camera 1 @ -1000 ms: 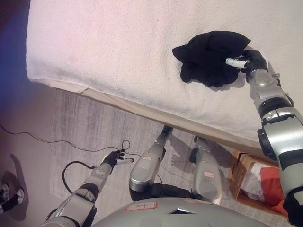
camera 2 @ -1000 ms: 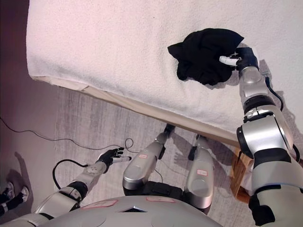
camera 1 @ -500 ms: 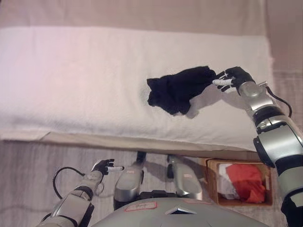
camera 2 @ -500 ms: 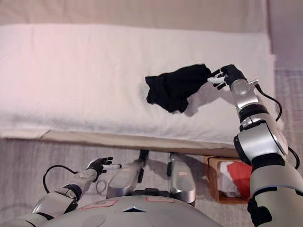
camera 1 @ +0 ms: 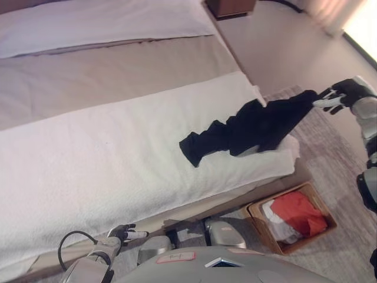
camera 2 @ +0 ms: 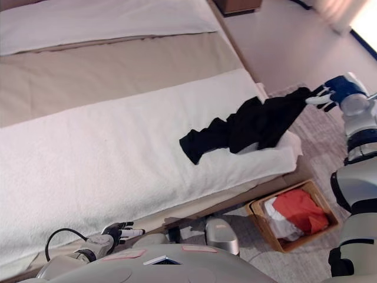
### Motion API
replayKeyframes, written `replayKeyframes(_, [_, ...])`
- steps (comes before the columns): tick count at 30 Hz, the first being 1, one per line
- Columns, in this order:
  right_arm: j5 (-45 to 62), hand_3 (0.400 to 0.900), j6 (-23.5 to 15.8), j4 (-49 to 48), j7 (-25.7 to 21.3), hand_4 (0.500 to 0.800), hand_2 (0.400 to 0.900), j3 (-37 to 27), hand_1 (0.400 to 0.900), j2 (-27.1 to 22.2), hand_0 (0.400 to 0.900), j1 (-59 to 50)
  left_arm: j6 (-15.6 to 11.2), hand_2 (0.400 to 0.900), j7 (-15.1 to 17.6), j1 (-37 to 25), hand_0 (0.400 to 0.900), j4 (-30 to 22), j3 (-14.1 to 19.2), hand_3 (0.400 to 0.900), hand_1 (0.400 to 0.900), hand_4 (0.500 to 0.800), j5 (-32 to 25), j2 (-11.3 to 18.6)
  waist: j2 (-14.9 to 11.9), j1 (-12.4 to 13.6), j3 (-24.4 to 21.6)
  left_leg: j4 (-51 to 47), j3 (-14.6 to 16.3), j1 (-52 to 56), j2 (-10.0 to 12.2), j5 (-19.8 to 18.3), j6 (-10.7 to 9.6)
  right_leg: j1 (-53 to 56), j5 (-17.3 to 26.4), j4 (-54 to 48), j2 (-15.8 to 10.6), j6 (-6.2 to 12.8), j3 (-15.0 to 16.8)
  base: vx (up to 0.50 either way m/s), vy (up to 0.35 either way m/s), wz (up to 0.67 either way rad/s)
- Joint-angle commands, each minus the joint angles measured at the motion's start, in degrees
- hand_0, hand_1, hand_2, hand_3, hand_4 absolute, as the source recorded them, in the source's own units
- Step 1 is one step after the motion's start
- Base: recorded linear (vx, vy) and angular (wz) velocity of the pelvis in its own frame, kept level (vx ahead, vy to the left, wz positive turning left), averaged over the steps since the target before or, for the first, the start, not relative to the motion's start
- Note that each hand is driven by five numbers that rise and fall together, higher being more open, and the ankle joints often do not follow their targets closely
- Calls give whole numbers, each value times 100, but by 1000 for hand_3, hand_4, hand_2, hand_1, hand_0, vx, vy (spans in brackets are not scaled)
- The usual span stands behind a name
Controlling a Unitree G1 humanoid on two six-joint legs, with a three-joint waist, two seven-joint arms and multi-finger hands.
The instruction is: Put the clothes on the bed into the basket.
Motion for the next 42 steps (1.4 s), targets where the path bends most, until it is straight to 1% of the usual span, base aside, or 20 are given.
replayKeyframes(1, [-221,400,-136,442,-263,500,400,301,400,-762,400,-881,15,900,-37,139,900,228,-47,900,900,800,183,346,79,-50,-183,393,324,-153,261,-512,-73,26,-538,489,37,311,16,-36,14,-42])
replayKeyframes(6, [-335,400,-103,594,-231,500,400,215,400,-1039,400,-777,6,900,-66,201,900,219,-22,900,900,800,197,370,161,-181,-152,387,500,-98,257,-545,-33,-17,-477,487,86,365,187,-29,14,-35])
replayKeyframes(12, [-411,400,-81,616,-224,500,400,31,400,-1122,400,-520,4,900,-64,212,900,206,3,900,900,800,225,348,234,-254,-137,407,628,-73,239,-581,-12,-47,-429,460,112,397,311,-8,0,-18])
replayKeyframes(17, [-412,400,-71,563,-226,500,400,-4,400,-1193,400,-459,2,900,-26,156,900,203,0,900,900,800,240,349,283,-250,-129,414,623,-114,233,-556,-35,-69,-424,447,87,392,304,-2,-4,1])
replayKeyframes(27, [-802,400,33,749,-110,500,400,149,400,-1565,400,-399,47,900,-26,130,900,237,54,900,900,800,251,406,381,-311,-124,386,620,-117,249,-525,-87,-38,-440,406,57,363,226,0,-6,1])
replayKeyframes(37, [-990,400,138,933,-45,500,400,-183,400,-1962,400,71,101,900,-64,105,900,271,73,900,900,800,360,464,443,-423,-120,391,599,-133,257,-534,-116,-22,-472,422,24,340,154,0,-3,1])
replayKeyframes(42, [-1038,400,193,1046,-8,500,400,-543,400,-2134,400,488,125,900,-85,88,900,269,49,900,900,800,411,453,512,-497,-122,381,580,-128,249,-536,-121,-6,-499,437,3,331,140,2,-1,3])
